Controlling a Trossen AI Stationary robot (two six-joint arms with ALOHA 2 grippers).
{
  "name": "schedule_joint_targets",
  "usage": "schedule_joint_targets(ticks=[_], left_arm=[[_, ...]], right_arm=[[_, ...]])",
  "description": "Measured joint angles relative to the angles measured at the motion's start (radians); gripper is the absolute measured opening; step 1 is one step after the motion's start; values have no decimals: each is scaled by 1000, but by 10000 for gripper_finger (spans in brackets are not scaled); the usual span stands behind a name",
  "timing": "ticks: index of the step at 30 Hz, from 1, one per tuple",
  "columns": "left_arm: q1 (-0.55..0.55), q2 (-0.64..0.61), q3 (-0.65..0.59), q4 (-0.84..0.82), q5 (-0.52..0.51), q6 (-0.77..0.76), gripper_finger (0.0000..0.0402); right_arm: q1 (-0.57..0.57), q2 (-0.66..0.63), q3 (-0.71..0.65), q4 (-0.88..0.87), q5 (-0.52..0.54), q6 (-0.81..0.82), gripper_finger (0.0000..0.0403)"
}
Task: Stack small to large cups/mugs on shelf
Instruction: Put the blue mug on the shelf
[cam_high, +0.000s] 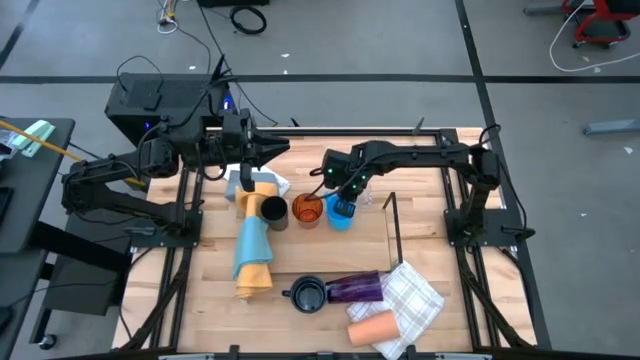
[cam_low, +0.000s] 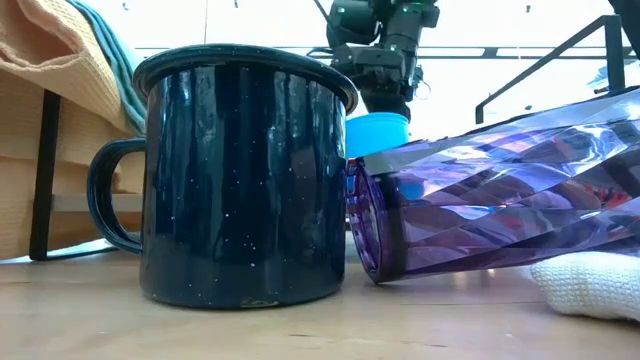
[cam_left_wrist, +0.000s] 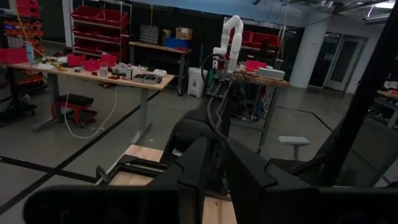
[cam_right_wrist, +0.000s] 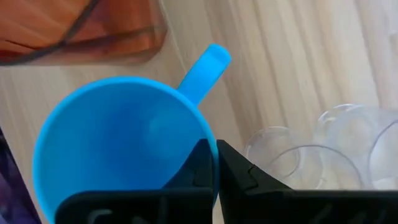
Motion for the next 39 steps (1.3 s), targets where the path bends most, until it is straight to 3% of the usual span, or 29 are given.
schedule_joint_targets(ticks=[22,30,39], left_arm=[[0,0,0,0,0,0,62],[0,0,0,0,0,0,70],[0,0,0,0,0,1,69]], right_arm=[[4,0,-21,57,-5,10,4],[4,0,-21,54,-17,30,47],[4,1,-21,54,-41,30,53]])
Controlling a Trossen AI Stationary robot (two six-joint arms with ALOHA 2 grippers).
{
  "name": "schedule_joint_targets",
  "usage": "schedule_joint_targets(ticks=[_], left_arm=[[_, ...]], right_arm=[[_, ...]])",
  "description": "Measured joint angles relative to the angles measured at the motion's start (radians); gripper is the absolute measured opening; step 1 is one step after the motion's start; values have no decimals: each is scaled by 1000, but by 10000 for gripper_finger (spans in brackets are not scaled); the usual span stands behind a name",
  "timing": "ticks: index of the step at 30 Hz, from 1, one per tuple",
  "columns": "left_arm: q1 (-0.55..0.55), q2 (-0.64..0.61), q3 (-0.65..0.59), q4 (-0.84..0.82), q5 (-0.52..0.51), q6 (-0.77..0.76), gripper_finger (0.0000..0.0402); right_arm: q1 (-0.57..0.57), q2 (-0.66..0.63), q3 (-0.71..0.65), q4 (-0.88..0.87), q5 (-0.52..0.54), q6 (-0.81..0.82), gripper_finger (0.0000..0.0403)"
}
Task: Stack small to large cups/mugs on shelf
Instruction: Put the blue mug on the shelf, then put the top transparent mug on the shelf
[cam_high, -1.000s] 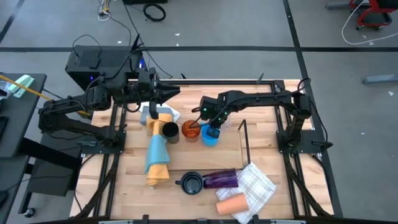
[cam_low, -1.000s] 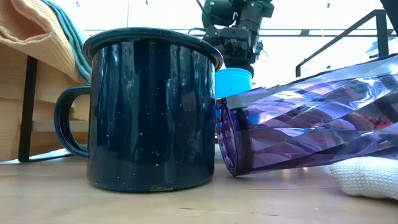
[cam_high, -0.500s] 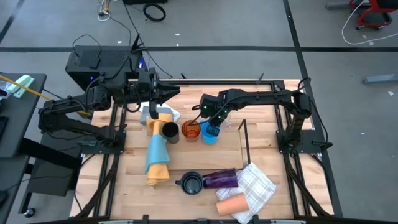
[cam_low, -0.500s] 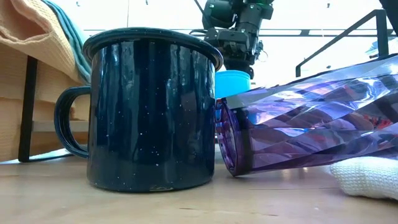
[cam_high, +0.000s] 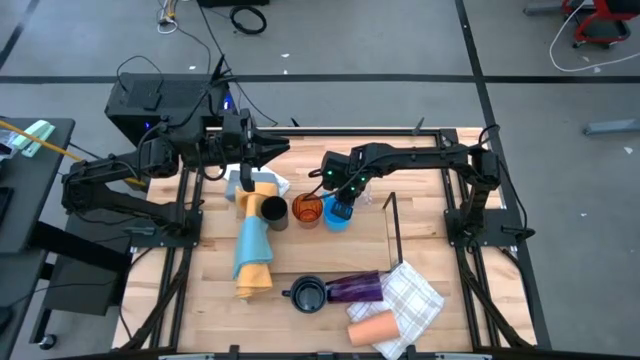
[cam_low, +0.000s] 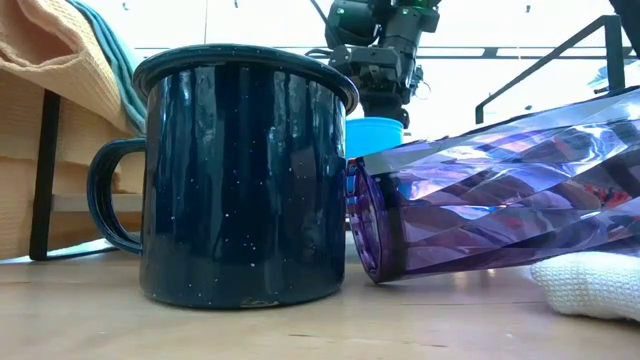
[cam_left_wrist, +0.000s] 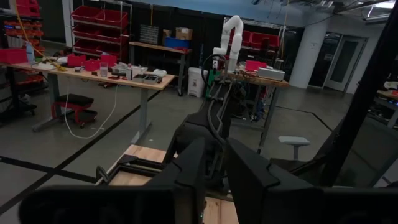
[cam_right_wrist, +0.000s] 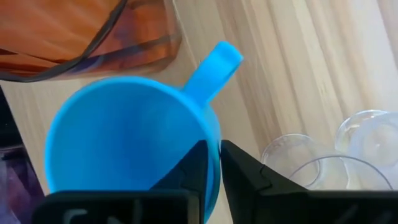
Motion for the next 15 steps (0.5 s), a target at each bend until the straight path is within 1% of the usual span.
schedule_joint_targets(ticks=[10,15], left_arm=[[0,0,0,0,0,3,75],[0,0,0,0,0,3,71]], right_arm=[[0,-1,0,-18,-16,4,78],[-5,-1,7,-19,-24,3,81]])
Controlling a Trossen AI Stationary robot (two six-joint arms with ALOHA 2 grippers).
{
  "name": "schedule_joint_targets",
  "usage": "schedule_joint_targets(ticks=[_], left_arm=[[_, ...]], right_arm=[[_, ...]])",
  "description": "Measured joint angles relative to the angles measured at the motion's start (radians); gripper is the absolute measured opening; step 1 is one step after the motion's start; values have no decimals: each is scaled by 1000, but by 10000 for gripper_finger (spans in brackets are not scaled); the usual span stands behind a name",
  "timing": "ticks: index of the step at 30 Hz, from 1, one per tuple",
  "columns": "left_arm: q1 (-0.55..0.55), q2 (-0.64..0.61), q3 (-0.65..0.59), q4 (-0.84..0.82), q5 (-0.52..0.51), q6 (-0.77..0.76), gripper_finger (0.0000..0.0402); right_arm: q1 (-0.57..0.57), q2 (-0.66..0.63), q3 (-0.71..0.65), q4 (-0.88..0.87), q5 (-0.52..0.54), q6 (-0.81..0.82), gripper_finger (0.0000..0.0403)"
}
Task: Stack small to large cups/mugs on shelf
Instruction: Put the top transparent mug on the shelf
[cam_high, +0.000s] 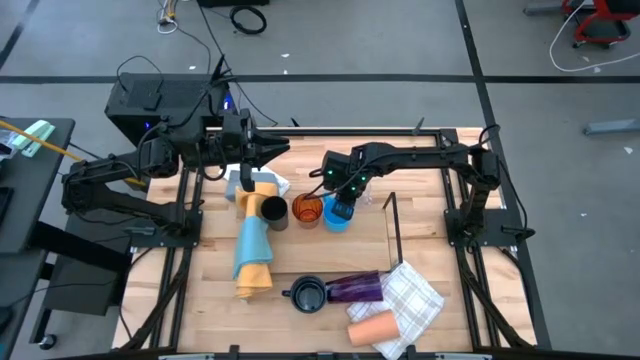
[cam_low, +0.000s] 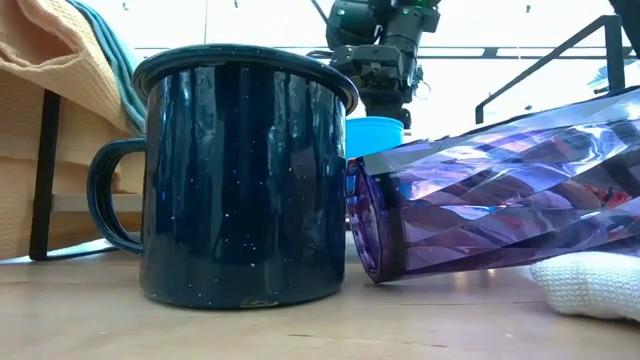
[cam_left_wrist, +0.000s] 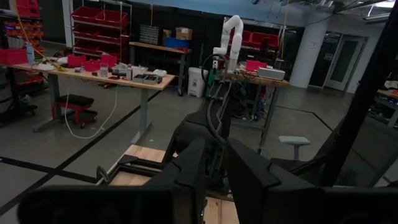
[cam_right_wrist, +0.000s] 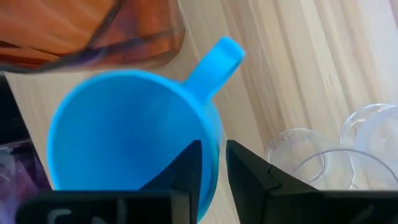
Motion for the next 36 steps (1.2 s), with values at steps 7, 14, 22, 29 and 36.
schedule_joint_targets(ticks=[7,14,22,29,36], left_arm=[[0,0,0,0,0,8,69],[0,0,0,0,0,8,77],[0,0,0,0,0,18,71],[0,0,0,1,0,18,72],[0,0,0,1,0,15,79]], right_arm=[[-8,-2,53,-23,-11,-21,81],[-7,-2,104,-64,-38,-22,81],[-27,-3,196,-101,-23,-49,80],[-129,-3,203,-159,20,-85,80],[-232,-3,202,-193,41,-111,80]])
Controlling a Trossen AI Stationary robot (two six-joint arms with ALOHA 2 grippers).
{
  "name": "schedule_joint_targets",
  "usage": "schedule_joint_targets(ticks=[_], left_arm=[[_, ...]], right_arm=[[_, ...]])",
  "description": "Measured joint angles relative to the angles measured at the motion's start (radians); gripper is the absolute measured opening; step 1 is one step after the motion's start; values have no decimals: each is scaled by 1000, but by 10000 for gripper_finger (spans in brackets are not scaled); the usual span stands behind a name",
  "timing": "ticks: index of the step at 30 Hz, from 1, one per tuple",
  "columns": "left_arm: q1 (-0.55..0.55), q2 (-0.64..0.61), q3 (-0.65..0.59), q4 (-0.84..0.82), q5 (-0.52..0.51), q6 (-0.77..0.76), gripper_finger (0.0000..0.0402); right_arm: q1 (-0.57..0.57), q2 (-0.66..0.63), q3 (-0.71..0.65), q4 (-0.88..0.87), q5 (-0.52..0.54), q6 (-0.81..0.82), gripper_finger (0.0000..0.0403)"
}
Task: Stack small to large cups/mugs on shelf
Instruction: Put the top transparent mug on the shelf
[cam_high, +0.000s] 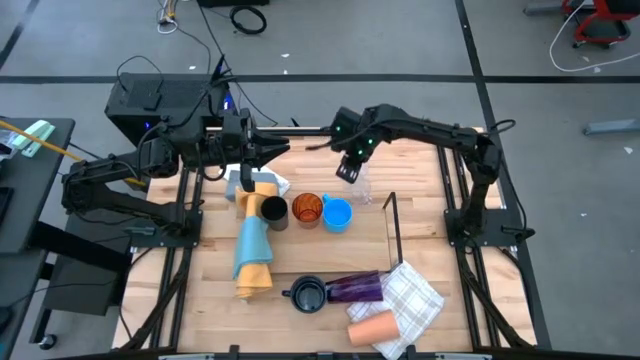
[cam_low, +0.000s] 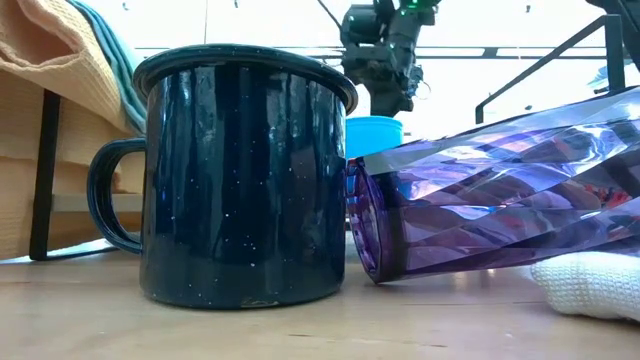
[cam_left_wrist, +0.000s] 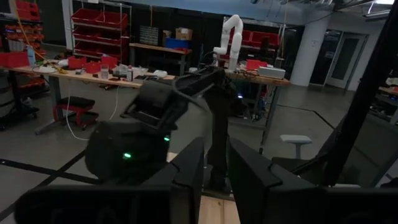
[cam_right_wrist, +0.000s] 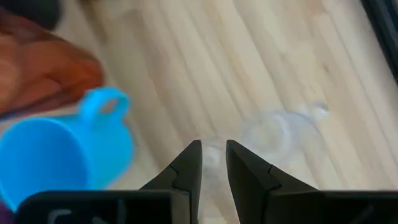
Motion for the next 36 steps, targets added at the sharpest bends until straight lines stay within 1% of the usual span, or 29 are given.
schedule_joint_targets(ticks=[3,5,9,15,18,21,28,33,36], left_arm=[[0,0,0,0,0,0,80],[0,0,0,0,0,0,80],[0,0,0,1,0,0,80],[0,0,0,1,0,0,80],[0,0,0,1,0,0,78],[0,0,0,2,0,4,81],[0,0,0,6,0,2,91],[0,0,0,7,0,3,88],[0,0,0,7,0,2,85]], right_arm=[[-40,0,0,-18,44,0,80],[-65,0,0,-32,50,6,80],[-108,0,0,-66,50,12,80],[-144,2,-1,-80,50,6,80],[-149,9,-2,-77,40,-36,84],[-148,8,-2,-67,27,-69,102],[-160,7,-9,-35,29,-64,167],[-176,7,-94,-29,31,-15,197],[-175,8,-150,-18,69,-9,203]])
